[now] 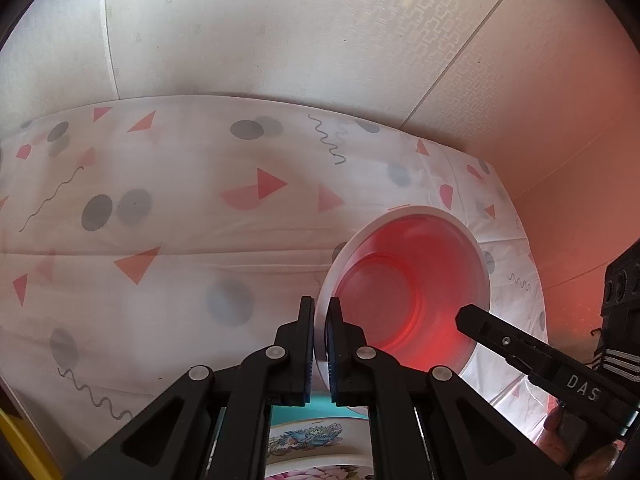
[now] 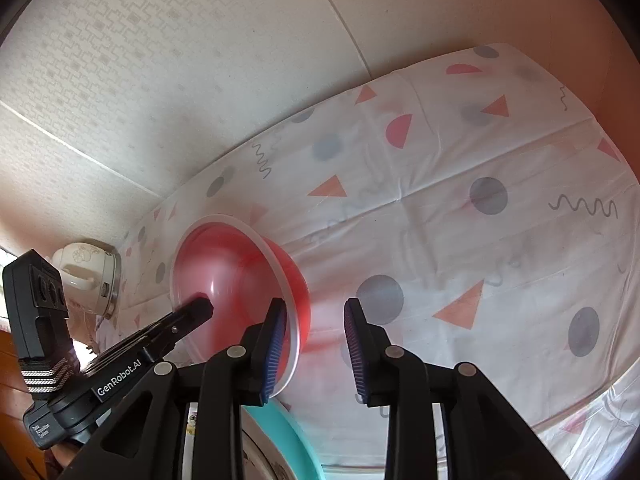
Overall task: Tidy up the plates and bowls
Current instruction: 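Lift the red bowl with the right gripper and carry it toward the steel bowl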
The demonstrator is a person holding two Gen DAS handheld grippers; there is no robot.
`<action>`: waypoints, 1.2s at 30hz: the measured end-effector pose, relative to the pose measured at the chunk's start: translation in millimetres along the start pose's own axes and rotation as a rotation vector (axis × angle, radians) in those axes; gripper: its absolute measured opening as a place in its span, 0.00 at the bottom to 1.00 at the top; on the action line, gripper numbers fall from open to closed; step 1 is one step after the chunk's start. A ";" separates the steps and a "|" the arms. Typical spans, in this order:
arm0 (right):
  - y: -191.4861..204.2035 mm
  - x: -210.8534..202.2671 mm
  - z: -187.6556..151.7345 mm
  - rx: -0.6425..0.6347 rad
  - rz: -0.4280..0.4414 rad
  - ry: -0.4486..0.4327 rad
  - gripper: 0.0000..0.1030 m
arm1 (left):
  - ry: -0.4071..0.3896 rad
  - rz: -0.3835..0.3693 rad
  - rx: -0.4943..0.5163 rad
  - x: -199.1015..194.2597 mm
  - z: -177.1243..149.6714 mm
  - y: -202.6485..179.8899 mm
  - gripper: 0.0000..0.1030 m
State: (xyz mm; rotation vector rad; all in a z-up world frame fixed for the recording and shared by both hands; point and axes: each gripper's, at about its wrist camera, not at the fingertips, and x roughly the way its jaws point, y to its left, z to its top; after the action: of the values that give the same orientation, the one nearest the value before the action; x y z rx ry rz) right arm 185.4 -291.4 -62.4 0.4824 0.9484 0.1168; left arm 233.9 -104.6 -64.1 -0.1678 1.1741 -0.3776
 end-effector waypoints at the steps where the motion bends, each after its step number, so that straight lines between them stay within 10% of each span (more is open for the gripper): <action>1: -0.9 -3.5 -1.3 0.006 -0.003 -0.009 0.30 | -0.001 -0.009 -0.005 -0.6 -1.5 0.9 0.06; 9: 0.4 -11.8 -10.7 -0.009 -0.028 -0.050 0.07 | -0.010 -0.059 -0.010 -5.6 -5.3 -6.5 0.17; 24: 7.2 -8.4 -12.0 0.002 -0.015 -0.049 0.09 | -0.084 -0.064 0.061 -21.4 -20.4 -10.5 0.19; 28: 8.9 -5.4 -13.1 0.003 -0.024 -0.048 0.09 | -0.049 -0.100 0.057 -21.8 -23.7 -11.0 0.44; 36: 12.6 -9.6 -19.8 -0.015 -0.025 -0.063 0.09 | -0.082 -0.088 0.083 -31.6 -34.3 -12.1 0.31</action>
State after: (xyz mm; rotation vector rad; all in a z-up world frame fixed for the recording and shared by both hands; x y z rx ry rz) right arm 165.3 -276.2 -59.2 0.4582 0.8909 0.0854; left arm 189.3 -101.8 -46.0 -0.1617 1.0705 -0.4911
